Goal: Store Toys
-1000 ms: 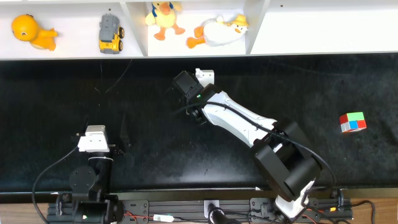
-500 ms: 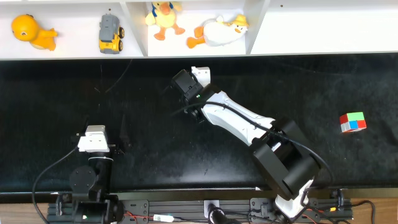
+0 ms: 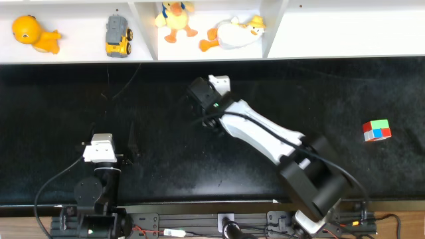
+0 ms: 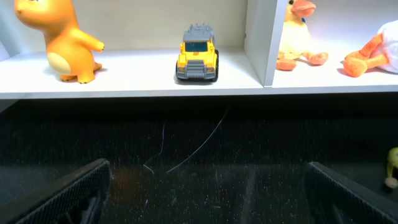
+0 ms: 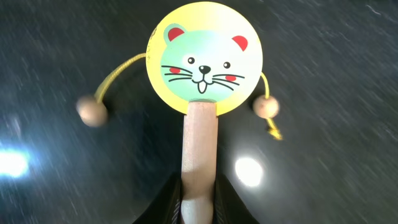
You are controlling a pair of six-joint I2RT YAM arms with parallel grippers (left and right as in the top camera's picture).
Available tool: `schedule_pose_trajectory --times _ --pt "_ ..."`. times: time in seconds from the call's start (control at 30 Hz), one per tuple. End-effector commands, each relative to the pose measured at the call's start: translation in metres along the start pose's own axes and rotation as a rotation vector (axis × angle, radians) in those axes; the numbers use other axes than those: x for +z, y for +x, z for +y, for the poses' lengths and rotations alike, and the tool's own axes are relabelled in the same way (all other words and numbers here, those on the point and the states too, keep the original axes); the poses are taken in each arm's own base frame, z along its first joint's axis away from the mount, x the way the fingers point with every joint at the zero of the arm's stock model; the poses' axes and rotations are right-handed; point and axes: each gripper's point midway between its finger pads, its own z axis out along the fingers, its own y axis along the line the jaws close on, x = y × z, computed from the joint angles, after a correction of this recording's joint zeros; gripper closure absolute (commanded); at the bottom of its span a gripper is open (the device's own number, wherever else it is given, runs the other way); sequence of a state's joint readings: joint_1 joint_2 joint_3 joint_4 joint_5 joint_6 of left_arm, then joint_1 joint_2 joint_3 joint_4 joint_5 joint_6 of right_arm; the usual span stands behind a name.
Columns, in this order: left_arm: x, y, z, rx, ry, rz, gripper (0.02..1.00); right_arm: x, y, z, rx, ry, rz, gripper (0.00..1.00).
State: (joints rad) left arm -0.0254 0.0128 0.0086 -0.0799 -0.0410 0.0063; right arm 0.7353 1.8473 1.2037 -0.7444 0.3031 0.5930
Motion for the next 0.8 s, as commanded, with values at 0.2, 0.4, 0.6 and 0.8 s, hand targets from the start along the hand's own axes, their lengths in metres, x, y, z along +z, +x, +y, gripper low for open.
schedule_pose_trajectory --times 0.2,0.4,0.6,0.8 --pt "-0.001 -0.001 0.0 0.004 -0.001 -0.005 0.023 -0.058 0.021 -0.091 0.113 -0.004 -0.129 0.954" --pt "-0.001 -0.001 0.0 0.004 -0.001 -0.005 0.023 -0.077 0.007 -0.161 0.073 0.034 -0.205 0.956" --pt "-0.001 -0.001 0.0 0.004 -0.001 -0.005 0.023 -0.085 -0.026 -0.204 0.024 0.082 -0.23 0.958" --pt "-0.001 -0.001 0.0 0.004 -0.001 -0.005 0.023 -0.088 -0.075 -0.212 -0.098 0.115 -0.243 0.958"
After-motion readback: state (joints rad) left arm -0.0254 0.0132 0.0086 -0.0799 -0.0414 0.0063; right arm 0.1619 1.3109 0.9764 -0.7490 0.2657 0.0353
